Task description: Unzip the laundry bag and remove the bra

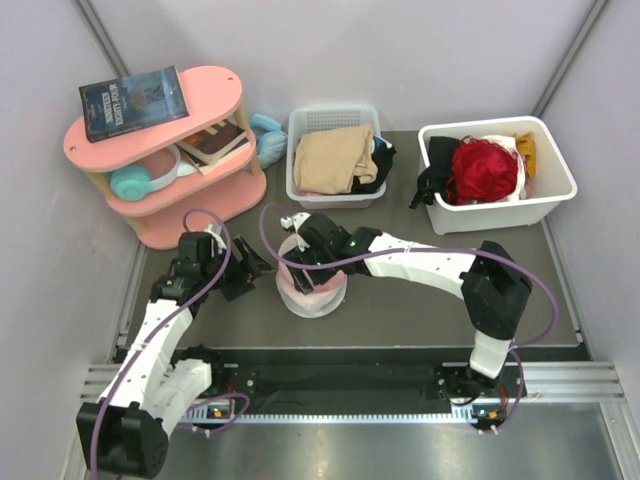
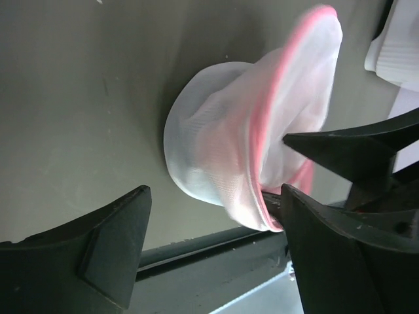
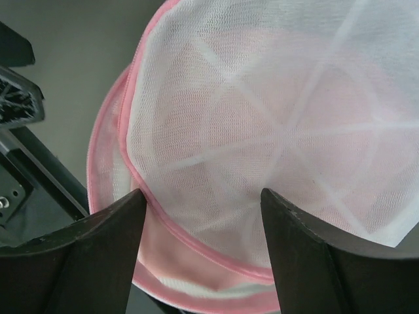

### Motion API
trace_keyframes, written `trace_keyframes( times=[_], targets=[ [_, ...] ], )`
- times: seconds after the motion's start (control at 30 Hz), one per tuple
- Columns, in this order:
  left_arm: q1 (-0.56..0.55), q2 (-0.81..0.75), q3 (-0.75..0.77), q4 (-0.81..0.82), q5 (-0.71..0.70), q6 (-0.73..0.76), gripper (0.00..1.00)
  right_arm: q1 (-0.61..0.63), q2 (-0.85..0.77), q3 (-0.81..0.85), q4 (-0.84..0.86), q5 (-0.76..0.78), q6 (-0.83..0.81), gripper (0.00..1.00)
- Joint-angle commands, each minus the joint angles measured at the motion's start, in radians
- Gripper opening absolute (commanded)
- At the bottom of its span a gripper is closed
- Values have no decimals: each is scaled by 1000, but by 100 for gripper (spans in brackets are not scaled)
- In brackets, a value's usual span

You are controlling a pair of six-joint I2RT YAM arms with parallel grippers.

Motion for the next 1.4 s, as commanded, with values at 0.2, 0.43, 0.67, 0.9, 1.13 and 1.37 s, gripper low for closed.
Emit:
trace_keyframes(
  times=[0.2,0.43,0.67,0.9,1.13,1.37],
  targets=[
    [4,20,-95,178,115,-63,77,54,-54,-86,98,39,81,71],
    [1,12,-155,257,141,-111,73,60,-22,-83,122,41,95,42],
    [-5,30,-177,286,142,-108,61,60,-25,-100,133,39,115,5],
    [-7,-14,-192,266,158,-92,28,60,-45,-120,138,39,130,0],
    [-7,-59,-226,271,198,-97,14,60,-53,-118,115,81,142,0],
    [-7,-120,-275,336,268,-91,0,84,-85,-64,75,89,133,16]
  ],
)
